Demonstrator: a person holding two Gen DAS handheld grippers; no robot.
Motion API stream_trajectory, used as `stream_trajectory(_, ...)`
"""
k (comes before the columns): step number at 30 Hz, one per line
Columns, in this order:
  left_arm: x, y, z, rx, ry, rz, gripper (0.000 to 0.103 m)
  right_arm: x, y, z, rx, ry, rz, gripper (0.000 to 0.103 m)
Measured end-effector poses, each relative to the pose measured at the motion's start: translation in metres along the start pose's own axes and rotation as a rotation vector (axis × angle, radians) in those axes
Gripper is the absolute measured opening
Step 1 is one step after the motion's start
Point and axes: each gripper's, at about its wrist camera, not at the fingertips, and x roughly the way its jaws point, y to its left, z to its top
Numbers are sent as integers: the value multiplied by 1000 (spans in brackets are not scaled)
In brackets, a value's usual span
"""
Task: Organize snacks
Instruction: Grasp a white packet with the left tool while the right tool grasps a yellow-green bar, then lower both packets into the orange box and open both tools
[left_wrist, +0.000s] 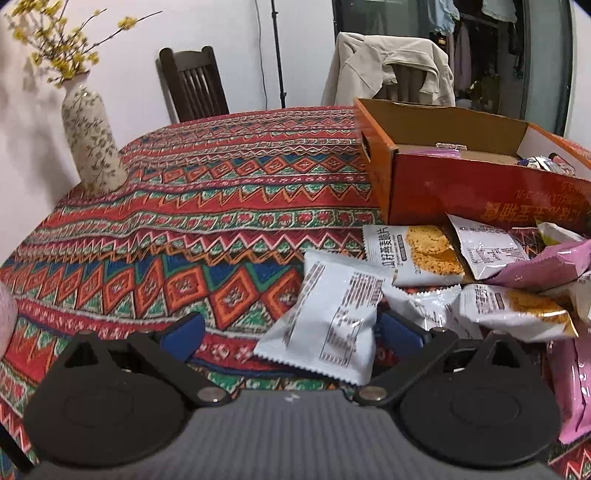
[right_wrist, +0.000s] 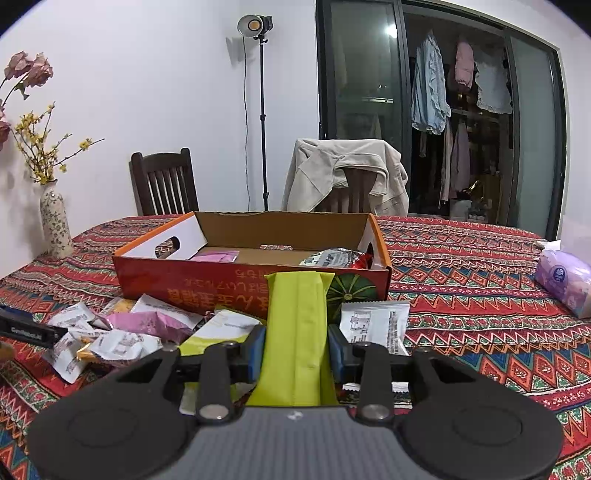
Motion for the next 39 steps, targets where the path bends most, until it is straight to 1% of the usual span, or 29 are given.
stream_trajectory(3,4,-2,3,0,0,3,103,0,1,0,-1,0,5,35)
stream_trajectory(5,7,0,4,-19,6,-13,103,0,0,0,-2,0,10,35)
stream_trajectory(7,8,3,4,-45,9,-34,100,0,0,-1,-3,0,14,35)
stream_trajectory(9,7,6,3,-71,8,-65,88,1,0,0,-1,4,15,35)
stream_trajectory(10,7,7,4,-71,2,-64,83,1,0,0,0,6,15,35)
stream_trajectory(11,6,8,4,-75,-4,-68,76,2,0,-1,1,8,16,35)
stream_trajectory(13,3,9,3,-86,-14,-76,69,2,1,-1,2,10,22,35)
stream_trajectory(15,1,8,2,-83,-23,-72,52,2,2,-1,0,12,26,35)
stream_trajectory(17,-2,7,2,-85,-29,-81,48,1,1,0,-1,12,28,35)
stream_trajectory(24,-13,7,0,-94,-72,-71,46,-3,1,2,-3,1,27,35)
stream_trajectory(28,-25,4,3,-89,-117,-63,46,-4,1,2,-1,-6,27,35)
stream_trajectory(34,-44,0,14,-89,-186,-70,46,-5,2,8,-5,-22,31,35)
stream_trajectory(39,-55,-8,30,-101,-238,-100,46,-2,5,20,-4,-51,35,35)
